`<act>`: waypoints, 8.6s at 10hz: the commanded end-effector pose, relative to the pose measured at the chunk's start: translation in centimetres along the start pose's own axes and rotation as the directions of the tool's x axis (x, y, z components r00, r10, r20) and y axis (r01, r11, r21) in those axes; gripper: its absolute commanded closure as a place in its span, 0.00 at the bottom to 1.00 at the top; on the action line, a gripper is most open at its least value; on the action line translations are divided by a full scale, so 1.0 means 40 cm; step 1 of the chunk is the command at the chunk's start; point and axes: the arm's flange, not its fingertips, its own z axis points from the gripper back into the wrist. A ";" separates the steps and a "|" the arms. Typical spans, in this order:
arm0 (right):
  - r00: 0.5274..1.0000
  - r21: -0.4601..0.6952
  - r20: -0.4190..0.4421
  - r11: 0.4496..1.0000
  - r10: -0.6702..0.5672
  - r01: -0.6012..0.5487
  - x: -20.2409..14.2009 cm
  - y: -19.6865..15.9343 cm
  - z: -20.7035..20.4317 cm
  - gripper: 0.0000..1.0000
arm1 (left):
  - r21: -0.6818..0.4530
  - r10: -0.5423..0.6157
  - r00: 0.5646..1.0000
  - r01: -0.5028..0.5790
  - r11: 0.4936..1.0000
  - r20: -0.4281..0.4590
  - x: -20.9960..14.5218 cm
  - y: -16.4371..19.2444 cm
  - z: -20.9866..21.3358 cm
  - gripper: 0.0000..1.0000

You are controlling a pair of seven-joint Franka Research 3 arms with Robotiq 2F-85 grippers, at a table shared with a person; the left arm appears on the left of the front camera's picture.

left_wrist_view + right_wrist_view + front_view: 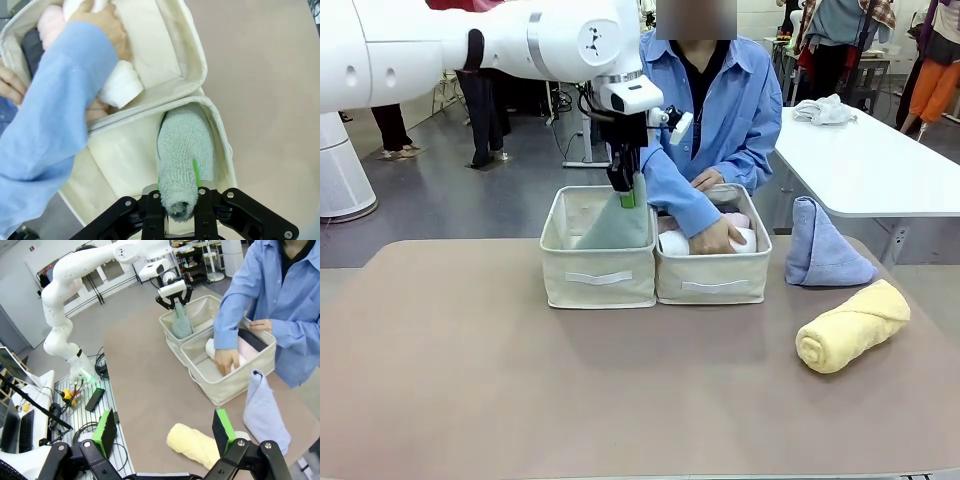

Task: Sort the towels based on their folding style.
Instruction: Pick up one triangle-folded towel and place it in the left Fabric basket, then pick up another triangle-folded towel from the table and place it in the left Fabric basket.

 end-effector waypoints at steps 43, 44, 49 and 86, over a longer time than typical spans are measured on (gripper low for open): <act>1.000 0.006 -0.005 1.000 0.000 0.000 -0.001 0.001 -0.001 0.00 | 0.109 0.231 0.961 -0.248 0.962 0.151 -0.584 -0.482 0.251 0.00; 1.000 0.006 -0.005 1.000 0.000 0.000 -0.001 0.001 -0.001 0.00 | 0.109 0.231 0.961 -0.248 0.962 0.151 -0.584 -0.482 0.251 0.00; 1.000 0.006 -0.005 1.000 0.000 0.000 -0.001 0.001 -0.001 0.00 | -0.025 0.114 0.682 -0.139 0.990 0.723 -0.924 -0.545 0.353 0.00; 0.679 -0.355 -0.734 0.862 -0.017 -0.362 0.055 0.250 -0.043 0.00 | -0.065 0.191 0.278 -0.408 0.911 0.941 -1.429 -0.718 0.219 0.00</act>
